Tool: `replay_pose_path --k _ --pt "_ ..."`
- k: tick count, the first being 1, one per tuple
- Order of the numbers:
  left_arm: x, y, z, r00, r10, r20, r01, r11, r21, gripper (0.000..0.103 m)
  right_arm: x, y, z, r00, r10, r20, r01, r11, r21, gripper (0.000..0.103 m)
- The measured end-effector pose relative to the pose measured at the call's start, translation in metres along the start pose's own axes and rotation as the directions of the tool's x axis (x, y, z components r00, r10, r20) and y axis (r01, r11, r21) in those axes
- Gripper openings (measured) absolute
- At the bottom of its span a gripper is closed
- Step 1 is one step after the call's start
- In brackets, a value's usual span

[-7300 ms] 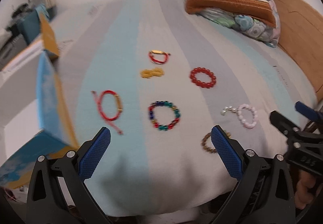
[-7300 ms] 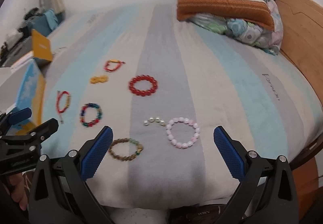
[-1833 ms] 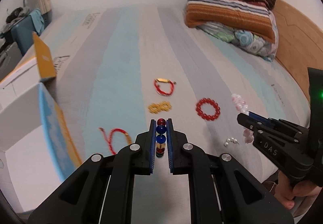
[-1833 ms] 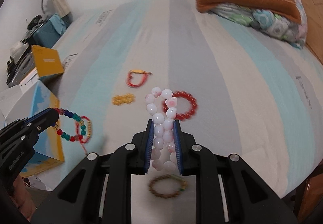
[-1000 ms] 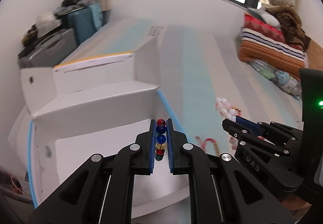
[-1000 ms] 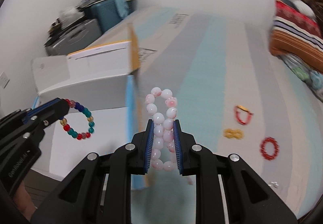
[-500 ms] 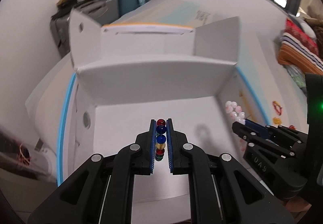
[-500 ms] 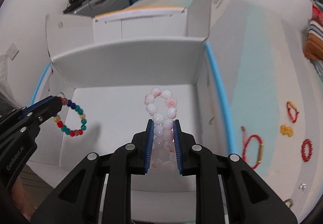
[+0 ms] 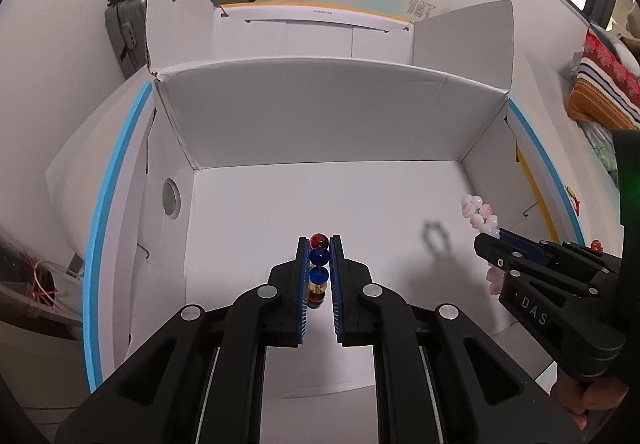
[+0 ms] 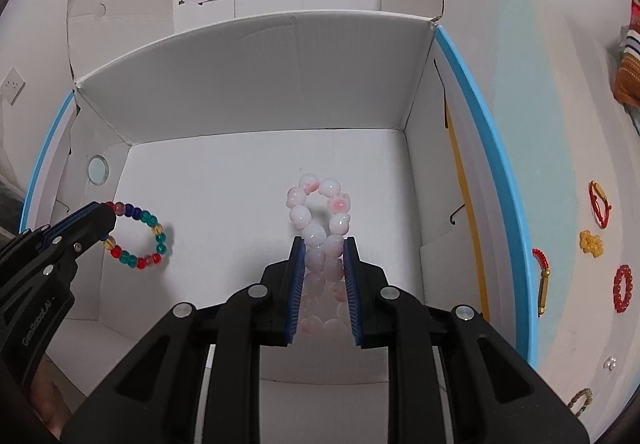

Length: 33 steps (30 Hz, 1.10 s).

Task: Organize jewelry
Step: 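Carry both bracelets over the white box with the left and right tools, then open the left tool while the right tool opens, dropping both bracelets into the box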

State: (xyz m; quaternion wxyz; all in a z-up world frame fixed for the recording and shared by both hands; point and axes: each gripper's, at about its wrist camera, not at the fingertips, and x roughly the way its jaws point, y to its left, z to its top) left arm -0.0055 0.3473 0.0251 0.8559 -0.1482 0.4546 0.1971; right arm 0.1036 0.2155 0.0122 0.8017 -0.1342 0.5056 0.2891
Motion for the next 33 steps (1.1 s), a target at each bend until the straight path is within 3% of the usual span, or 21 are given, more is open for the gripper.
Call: replay_pose_path --k 4,5,6,7,11,13,20,23,33 --pt "0.003 -0.002 0.001 1.000 0.006 -0.004 -0.006 1.000 0.002 0.010 0.000 0.000 0.000 1.000 0.003 -0.006 -0.003 1.000 0.005 0.025" --pt "0.002 -0.002 0.002 1.000 0.012 0.001 -0.012 1.000 0.003 0.010 0.000 0.000 0.000 1.000 0.003 -0.009 -0.003 1.000 0.004 0.040" --pt "0.001 -0.003 0.001 1.000 0.030 0.003 -0.030 1.000 0.007 0.013 -0.002 0.000 0.000 1.000 0.004 -0.011 -0.004 1.000 0.004 0.048" --pt "0.000 -0.004 0.001 0.999 0.042 0.002 -0.042 0.999 0.009 0.018 -0.005 0.001 0.000 1.000 0.006 -0.002 -0.006 1.000 0.004 0.059" --pt "-0.009 -0.007 0.000 0.999 0.046 0.026 -0.046 0.999 0.003 0.043 -0.025 0.003 0.000 0.999 0.008 0.046 -0.008 1.000 -0.009 0.073" --pt "-0.016 -0.010 -0.002 0.998 0.047 0.045 -0.047 0.999 0.003 0.054 -0.038 0.000 0.000 0.997 0.005 0.082 -0.004 1.000 -0.007 0.077" --pt "-0.037 -0.025 -0.005 0.994 0.013 0.106 -0.013 1.000 0.000 0.079 -0.082 -0.025 -0.007 0.982 -0.017 0.188 0.010 0.999 0.036 0.092" --pt "-0.047 -0.038 -0.006 0.990 -0.002 0.139 0.001 1.000 0.006 0.095 -0.099 -0.043 -0.014 0.974 -0.036 0.224 0.022 0.998 0.062 0.094" --pt "-0.072 -0.116 -0.019 0.980 -0.088 0.177 0.066 0.990 0.124 0.097 -0.145 -0.116 -0.051 0.950 -0.152 0.271 0.123 0.985 0.122 0.095"
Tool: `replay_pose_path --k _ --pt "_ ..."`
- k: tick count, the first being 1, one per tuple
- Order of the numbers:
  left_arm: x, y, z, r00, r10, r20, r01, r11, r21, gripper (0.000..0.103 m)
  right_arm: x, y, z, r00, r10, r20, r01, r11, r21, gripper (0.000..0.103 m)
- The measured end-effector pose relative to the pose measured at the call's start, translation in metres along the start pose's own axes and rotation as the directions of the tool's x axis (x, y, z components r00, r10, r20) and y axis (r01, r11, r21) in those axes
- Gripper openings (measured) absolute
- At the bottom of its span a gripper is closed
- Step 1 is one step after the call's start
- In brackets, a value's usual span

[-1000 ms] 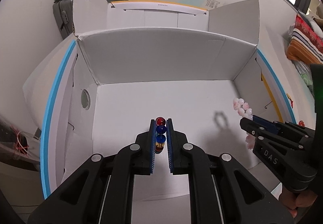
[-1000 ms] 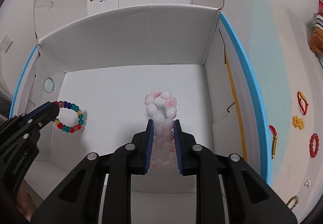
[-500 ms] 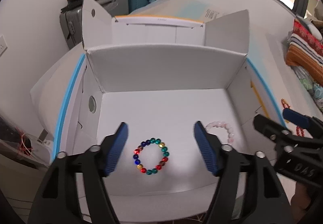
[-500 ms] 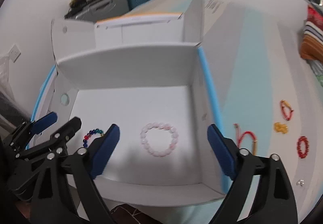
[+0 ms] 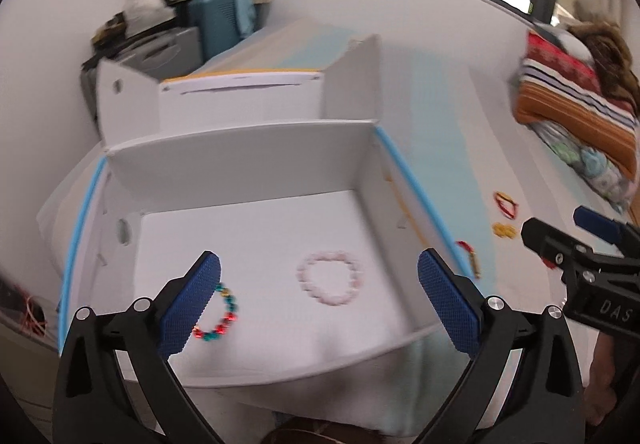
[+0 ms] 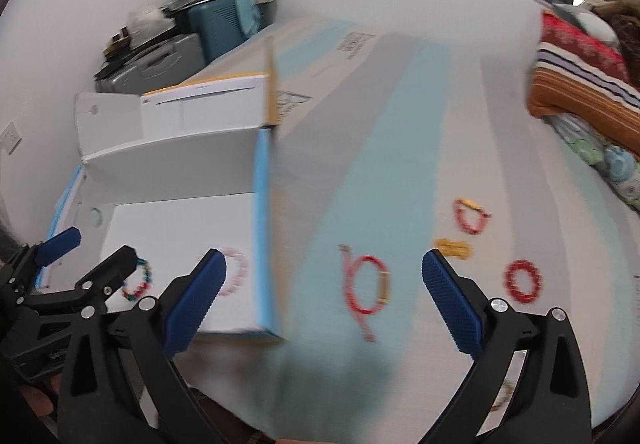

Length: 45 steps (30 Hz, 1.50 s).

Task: Organize jewelry
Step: 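Open the left tool while the right tool opens, dropping both bracelets into the box, then move the left tool to the brown wooden bracelet while the right tool approaches the pearl earrings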

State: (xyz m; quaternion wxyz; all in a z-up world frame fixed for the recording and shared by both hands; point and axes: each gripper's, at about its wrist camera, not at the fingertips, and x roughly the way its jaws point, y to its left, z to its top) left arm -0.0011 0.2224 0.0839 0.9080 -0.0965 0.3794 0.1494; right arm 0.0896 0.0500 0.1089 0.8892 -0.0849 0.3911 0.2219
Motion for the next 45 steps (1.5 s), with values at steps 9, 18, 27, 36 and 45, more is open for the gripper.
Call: replay_pose_path --k 9,18,27,36,45 --pt "-0.005 -0.098 -0.015 0.992 -0.125 0.003 0.123 0.984 0.129 0.097 -0.029 -0.089 -0.028 0.996 -0.093 0.017 0.092 0.993 0.067 0.095" --pt "0.019 -0.195 -0.058 0.963 -0.254 -0.090 0.269 0.925 0.268 0.097 -0.039 -0.176 -0.072 0.982 -0.184 -0.035 0.188 0.969 0.164 0.095" --pt "0.048 -0.250 -0.094 0.944 -0.279 -0.176 0.323 0.890 0.321 0.097 -0.016 -0.239 -0.123 0.972 -0.195 -0.132 0.224 0.940 0.259 0.095" --pt "0.081 -0.278 -0.120 0.936 -0.264 -0.233 0.335 0.874 0.352 0.097 0.030 -0.268 -0.151 0.968 -0.136 -0.210 0.198 0.929 0.313 0.088" --pt "0.108 -0.289 -0.136 0.919 -0.281 -0.278 0.369 0.861 0.350 0.097 0.066 -0.280 -0.167 0.962 -0.102 -0.252 0.182 0.930 0.319 0.081"
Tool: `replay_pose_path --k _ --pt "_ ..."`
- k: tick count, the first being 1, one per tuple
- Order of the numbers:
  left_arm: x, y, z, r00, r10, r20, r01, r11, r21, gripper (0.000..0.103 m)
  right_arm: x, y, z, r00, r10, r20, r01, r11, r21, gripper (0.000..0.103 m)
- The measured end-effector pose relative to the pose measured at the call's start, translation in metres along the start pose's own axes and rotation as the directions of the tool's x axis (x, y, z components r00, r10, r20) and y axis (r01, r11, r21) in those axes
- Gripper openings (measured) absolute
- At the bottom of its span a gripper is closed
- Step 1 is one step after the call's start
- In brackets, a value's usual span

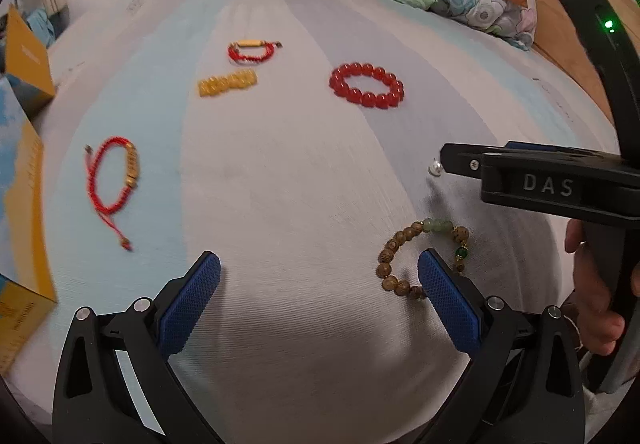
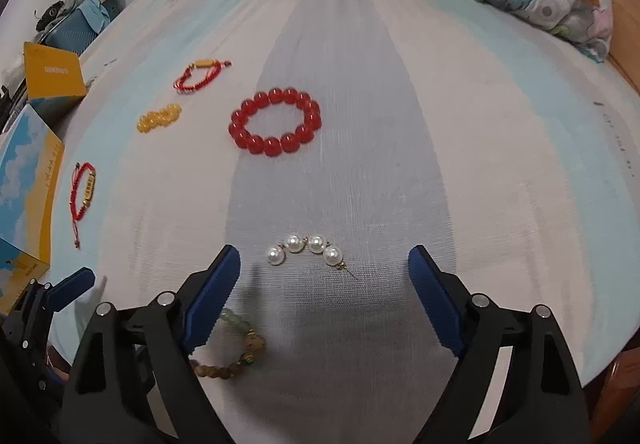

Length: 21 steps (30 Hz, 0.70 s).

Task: Organize jewelry
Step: 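Move the left tool to the brown wooden bracelet while the right tool approaches the pearl earrings, then grasp the brown wooden bracelet with the left tool while the right tool grasps the pearl earrings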

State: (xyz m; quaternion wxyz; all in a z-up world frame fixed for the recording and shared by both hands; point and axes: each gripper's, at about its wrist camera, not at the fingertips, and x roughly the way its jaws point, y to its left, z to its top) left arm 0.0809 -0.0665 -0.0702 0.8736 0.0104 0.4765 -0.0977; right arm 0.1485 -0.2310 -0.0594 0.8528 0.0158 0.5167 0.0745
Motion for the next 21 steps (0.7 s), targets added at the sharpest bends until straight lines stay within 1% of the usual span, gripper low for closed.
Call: replay_pose_path --k 1,4,8,12,14,15,17,18,20,21 --pt "0.003 -0.001 -0.001 1.000 -0.005 -0.005 0.005 1.000 0.001 0.097 0.005 -0.001 -0.001 1.000 -0.001 -0.013 0.001 1.000 0.000 0.077" --pt "0.009 -0.004 -0.003 1.000 -0.012 -0.015 0.012 1.000 0.013 0.097 0.012 -0.005 0.000 0.999 0.004 -0.032 -0.003 1.000 0.011 0.073" --pt "0.016 -0.007 -0.004 1.000 0.005 -0.010 -0.004 1.000 0.030 0.097 0.015 -0.007 0.002 0.999 0.014 -0.032 -0.013 1.000 0.027 0.072" --pt "0.020 -0.008 -0.004 1.000 0.017 -0.008 -0.017 0.999 0.036 0.095 0.016 -0.006 0.003 1.000 0.000 -0.027 0.001 1.000 0.030 0.064" --pt "0.021 -0.007 -0.003 0.999 0.035 -0.006 -0.034 0.999 0.032 0.090 0.018 -0.005 0.005 1.000 -0.010 -0.027 0.011 1.000 0.028 0.057" --pt "0.021 -0.007 -0.003 0.999 0.043 -0.006 -0.043 0.999 0.032 0.086 0.018 -0.005 0.005 1.000 -0.014 -0.026 0.015 0.999 0.029 0.056" --pt "0.019 -0.005 -0.003 0.998 0.057 -0.004 -0.057 0.998 0.030 0.079 0.018 -0.005 0.005 1.000 -0.019 -0.025 0.019 0.999 0.029 0.050" --pt "0.018 -0.004 -0.003 0.998 0.065 -0.005 -0.064 0.997 0.029 0.074 0.018 -0.004 0.005 0.999 -0.022 -0.024 0.023 0.999 0.028 0.048" --pt "0.016 -0.001 -0.003 0.998 0.068 -0.006 -0.068 0.997 0.023 0.068 0.017 -0.005 0.005 0.999 -0.025 -0.023 0.025 0.999 0.028 0.041" --pt "0.015 0.001 -0.003 0.997 0.071 -0.006 -0.071 0.997 0.021 0.064 0.017 -0.005 0.005 0.999 -0.025 -0.021 0.026 0.999 0.032 0.040"
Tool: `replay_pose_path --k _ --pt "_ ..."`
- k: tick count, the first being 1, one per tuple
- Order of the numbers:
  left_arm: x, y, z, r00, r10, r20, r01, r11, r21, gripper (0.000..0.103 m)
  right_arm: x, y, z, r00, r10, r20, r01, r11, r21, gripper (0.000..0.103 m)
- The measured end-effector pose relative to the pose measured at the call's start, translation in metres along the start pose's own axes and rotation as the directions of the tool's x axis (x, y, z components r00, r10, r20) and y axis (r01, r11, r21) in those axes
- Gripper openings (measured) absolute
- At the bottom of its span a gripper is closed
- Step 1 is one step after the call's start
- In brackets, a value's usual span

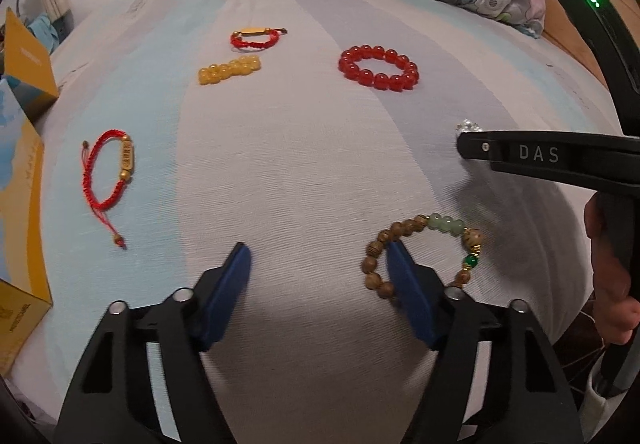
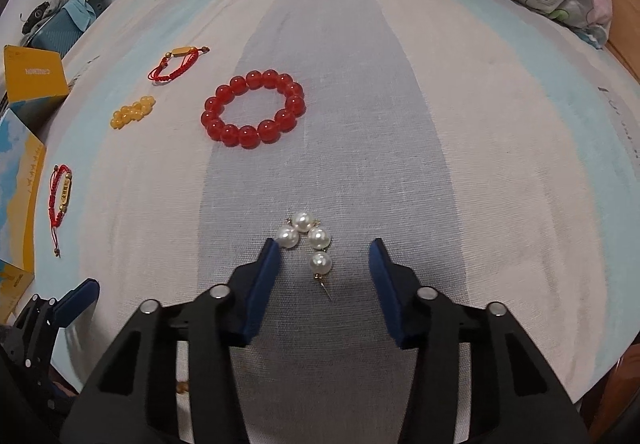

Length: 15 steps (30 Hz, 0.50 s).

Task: Organize jewelry
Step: 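Grasp the brown wooden bracelet with the left tool while the right tool grasps the pearl earrings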

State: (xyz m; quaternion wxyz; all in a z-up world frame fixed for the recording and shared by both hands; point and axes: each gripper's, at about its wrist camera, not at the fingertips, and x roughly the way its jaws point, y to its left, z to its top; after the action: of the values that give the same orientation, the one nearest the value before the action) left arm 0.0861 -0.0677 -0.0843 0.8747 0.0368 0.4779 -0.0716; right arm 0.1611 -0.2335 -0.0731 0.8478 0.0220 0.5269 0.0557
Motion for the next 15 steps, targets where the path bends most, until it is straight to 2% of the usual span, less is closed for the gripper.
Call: replay_pose_path --k 8,15 --pt "-0.0042 0.0079 -0.0018 1.000 0.001 -0.002 -0.002 1.000 -0.012 0.046 -0.0005 0.0002 -0.0010 1.000 -0.007 0.004 0.007 1.000 -0.002 0.023" --pt "-0.0073 0.0097 -0.0042 1.000 -0.004 -0.019 0.004 1.000 0.002 0.030 -0.0003 0.0068 -0.0016 0.999 -0.044 0.020 0.044 0.999 -0.025 0.018"
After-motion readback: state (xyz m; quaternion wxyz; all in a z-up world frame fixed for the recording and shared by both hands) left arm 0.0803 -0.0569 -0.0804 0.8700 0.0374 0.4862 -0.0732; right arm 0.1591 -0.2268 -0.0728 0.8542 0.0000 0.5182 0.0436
